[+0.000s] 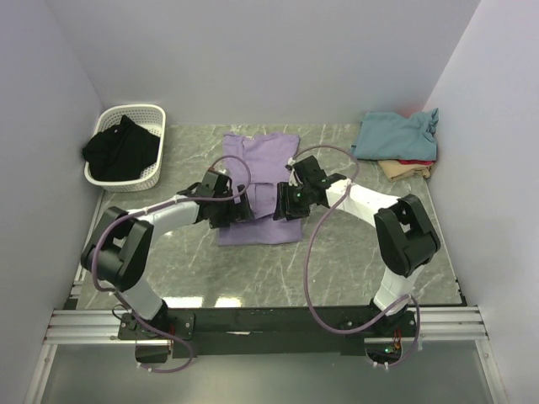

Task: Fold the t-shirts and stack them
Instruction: Fold the tshirt

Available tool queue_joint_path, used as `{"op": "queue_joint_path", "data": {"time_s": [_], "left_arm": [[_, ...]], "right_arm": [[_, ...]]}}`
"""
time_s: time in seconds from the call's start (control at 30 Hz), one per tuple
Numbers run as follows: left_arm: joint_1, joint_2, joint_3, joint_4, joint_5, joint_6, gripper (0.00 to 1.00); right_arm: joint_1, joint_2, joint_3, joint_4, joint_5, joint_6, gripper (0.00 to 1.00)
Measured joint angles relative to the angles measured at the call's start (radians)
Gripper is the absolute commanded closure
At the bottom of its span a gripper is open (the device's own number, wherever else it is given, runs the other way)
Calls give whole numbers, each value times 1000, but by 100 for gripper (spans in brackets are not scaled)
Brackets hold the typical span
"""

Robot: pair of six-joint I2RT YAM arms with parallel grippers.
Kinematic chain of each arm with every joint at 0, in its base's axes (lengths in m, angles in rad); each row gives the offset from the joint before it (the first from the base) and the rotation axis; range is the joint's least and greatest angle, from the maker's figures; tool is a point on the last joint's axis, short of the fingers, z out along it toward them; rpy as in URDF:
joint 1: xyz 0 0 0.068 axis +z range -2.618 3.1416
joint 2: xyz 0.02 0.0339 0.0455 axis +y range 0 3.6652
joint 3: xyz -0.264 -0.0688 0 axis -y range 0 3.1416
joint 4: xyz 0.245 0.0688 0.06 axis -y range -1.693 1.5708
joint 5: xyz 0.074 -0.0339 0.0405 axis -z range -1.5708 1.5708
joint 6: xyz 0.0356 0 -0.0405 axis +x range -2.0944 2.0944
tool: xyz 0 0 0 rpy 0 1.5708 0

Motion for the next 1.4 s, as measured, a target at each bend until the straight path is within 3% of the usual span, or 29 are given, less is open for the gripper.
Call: {"op": "queue_joint_path", "data": {"time_s": [0.4, 0.87, 1.23, 1.4], "left_arm": [[10, 132, 162, 17, -23, 31, 1], [110, 249, 315, 32, -35, 93, 1], [116, 261, 360, 23, -56, 104, 1], [116, 92, 224, 21, -82, 108, 1]], "right_arm": [[-26, 132, 135, -1, 40, -16, 43], [-121, 228, 272, -8, 69, -58, 42], [-127, 81, 265, -24, 63, -74, 39], [-127, -56, 130, -29, 66, -71, 37]]}}
